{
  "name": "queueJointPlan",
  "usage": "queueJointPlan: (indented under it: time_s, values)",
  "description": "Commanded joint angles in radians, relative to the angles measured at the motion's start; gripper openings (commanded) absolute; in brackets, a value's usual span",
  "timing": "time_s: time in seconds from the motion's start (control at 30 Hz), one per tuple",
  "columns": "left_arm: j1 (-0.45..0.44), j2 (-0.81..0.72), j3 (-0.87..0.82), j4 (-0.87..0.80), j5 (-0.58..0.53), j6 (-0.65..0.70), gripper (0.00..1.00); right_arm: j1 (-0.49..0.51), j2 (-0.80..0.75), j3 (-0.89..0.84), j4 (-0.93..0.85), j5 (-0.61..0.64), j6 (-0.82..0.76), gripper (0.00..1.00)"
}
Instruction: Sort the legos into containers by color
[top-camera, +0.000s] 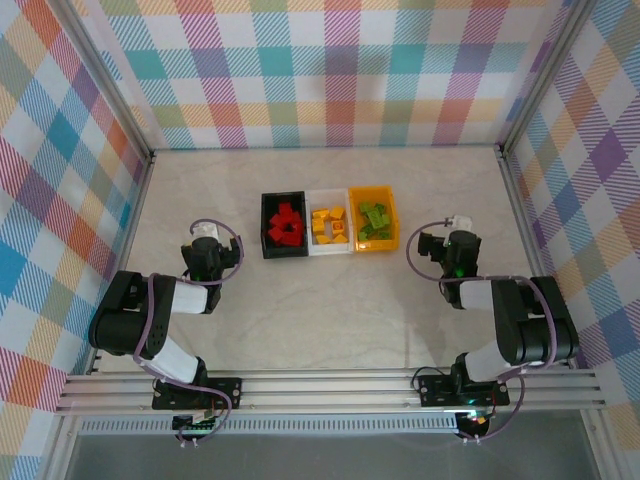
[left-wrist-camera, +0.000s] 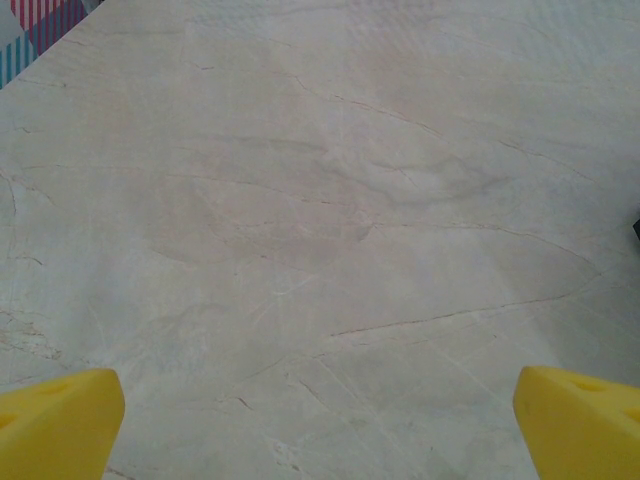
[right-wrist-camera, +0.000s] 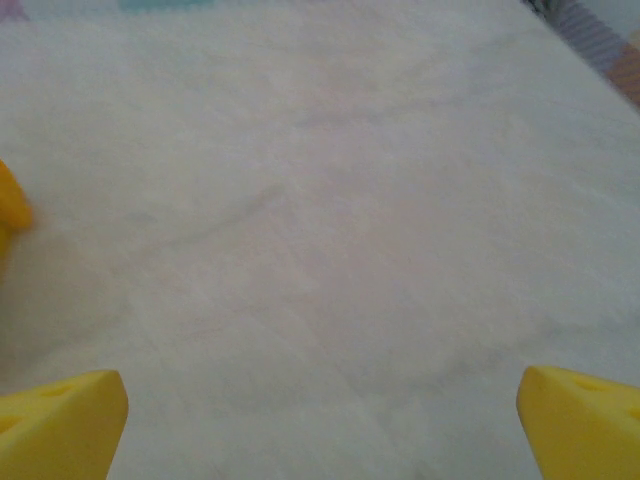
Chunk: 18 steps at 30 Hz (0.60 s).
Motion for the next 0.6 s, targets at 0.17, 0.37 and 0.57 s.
queueJointPlan:
  time_s: [0.17, 0.37, 0.57]
  values:
    - [0.01, -0.003, 0.018, 0.031, -0.003, -0.009, 1.0, -0.029, 0.028, -0.001, 0.104, -0.091, -0.006, 1.0]
    - [0.01, -0.004, 0.019, 0.03, -0.003, -0.009, 1.0, -0.029, 0.021, -0.002, 0.09, -0.09, -0.005, 1.0]
    - [0.011, -0.004, 0.02, 0.03, -0.002, -0.01, 1.0, -0.029, 0.022, -0.002, 0.093, -0.09, -0.004, 1.0]
